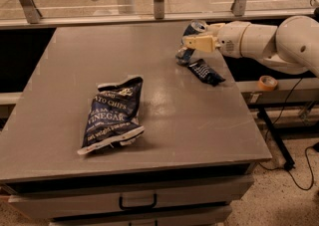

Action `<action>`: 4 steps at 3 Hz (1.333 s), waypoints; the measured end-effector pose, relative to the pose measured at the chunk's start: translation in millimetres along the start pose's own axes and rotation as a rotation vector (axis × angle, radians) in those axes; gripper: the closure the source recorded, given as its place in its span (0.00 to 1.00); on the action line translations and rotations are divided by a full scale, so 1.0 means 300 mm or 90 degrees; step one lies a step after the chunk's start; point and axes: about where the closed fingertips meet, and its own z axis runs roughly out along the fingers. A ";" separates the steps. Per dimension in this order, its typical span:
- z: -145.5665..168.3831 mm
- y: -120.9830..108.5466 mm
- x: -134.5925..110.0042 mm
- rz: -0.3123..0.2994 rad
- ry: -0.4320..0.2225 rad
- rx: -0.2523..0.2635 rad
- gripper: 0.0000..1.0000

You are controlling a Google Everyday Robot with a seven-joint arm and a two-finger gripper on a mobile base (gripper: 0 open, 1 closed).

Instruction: Move redbull can near rxbar blueberry

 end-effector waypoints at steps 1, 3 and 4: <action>0.004 0.013 -0.006 -0.014 -0.006 -0.010 0.15; 0.014 0.026 -0.023 -0.041 -0.016 -0.026 0.37; 0.020 0.025 -0.023 -0.041 -0.016 -0.029 0.13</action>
Offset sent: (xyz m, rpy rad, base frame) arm -0.0046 0.0046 0.0087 -0.0306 -0.0823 0.0609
